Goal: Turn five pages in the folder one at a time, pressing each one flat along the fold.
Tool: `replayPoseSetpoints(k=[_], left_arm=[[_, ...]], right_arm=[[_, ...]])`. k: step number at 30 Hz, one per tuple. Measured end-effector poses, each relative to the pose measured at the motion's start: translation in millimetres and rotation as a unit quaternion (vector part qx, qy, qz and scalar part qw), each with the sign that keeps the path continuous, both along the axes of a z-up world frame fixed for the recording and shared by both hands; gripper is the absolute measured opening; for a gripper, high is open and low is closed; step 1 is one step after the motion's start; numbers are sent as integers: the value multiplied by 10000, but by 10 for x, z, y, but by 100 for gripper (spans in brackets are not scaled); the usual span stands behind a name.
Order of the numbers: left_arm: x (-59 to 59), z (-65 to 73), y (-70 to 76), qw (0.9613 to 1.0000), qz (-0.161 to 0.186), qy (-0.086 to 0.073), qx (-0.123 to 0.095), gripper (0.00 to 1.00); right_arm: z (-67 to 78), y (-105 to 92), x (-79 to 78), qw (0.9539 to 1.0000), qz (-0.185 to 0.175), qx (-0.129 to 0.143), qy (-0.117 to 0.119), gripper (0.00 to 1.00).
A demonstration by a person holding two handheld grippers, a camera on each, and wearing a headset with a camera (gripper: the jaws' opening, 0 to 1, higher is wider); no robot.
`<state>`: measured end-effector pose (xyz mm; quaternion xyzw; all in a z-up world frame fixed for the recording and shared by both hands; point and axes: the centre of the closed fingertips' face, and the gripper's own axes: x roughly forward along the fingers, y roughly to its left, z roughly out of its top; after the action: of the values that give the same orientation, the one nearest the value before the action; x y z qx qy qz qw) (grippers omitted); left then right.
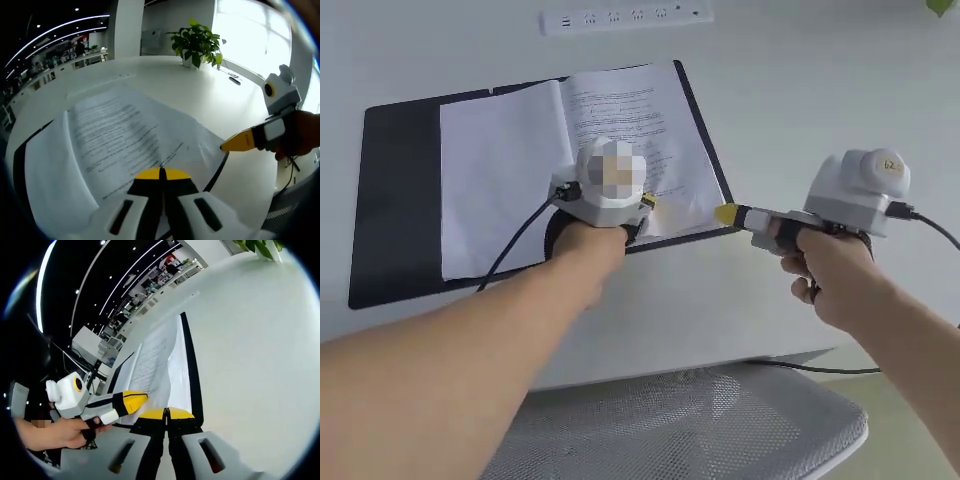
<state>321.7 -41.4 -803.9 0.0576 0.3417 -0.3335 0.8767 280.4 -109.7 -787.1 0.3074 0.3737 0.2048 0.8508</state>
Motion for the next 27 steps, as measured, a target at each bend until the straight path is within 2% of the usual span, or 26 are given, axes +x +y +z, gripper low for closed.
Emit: replayPoseSetpoints(k=[8, 12, 13, 16, 22, 27], left_arm=[[-7, 14, 0, 9999, 88, 67, -52, 0], [-34, 25, 33, 9998, 131, 145, -81, 0], [-49, 28, 52, 9996, 169, 211, -101, 0], [-72, 48, 90, 9995, 201, 237, -114, 4], [-104, 109, 168, 9994, 214, 221, -132, 7], [-123, 192, 268, 9993, 271, 194, -192, 8]], right_arm=[[117, 15, 45, 9999, -48, 67, -146, 0], [171, 33, 55, 9997, -26, 119, -227, 0], [181, 36, 53, 9996, -22, 126, -235, 0], [236, 56, 49, 9994, -25, 168, -299, 0], [356, 96, 67, 9986, -17, 261, -458, 0], [523, 171, 97, 9975, 32, 340, -621, 0]])
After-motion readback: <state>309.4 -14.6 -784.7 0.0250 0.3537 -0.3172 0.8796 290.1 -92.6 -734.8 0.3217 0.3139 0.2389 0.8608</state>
